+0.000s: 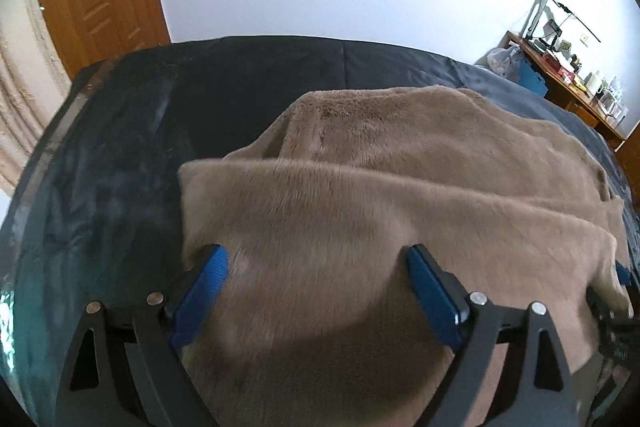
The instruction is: Fold clothes
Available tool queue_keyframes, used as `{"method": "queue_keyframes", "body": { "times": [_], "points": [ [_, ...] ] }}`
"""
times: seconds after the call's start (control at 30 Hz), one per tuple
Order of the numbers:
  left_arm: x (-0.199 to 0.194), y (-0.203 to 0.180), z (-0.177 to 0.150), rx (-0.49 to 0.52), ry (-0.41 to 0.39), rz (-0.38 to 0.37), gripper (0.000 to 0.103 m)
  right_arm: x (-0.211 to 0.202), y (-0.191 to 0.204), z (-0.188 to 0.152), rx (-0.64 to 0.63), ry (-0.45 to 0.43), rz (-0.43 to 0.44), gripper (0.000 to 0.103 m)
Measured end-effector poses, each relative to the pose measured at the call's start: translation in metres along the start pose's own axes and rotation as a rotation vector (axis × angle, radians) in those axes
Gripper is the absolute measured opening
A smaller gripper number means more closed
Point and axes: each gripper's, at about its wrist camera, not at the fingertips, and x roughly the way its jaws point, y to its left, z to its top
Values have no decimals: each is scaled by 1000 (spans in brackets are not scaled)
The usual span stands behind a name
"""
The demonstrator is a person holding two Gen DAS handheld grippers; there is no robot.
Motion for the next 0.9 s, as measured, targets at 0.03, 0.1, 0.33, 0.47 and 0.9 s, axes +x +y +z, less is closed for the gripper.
{"method": "queue_keyframes", "body": {
  "times": [0.03,0.1,0.33,0.47,0.9],
  "points": [
    [-8,-5,-7,23,-14,6,93,0,0,0,0,0,0,92],
    [-16,-13,-18,73,-30,8,93,0,0,0,-1,0,1,92],
    [-6,-16,-41,124,-63,41,99,-8,-7,-1,-19,-21,31,92],
    [-8,-6,-45,81,-50,9,102,-36,-31,-1,13,-113,-35,92],
    [-6,1,-46,53,-49,-7,103,-46,-2,-7,-160,-136,134,92]
  ]
}}
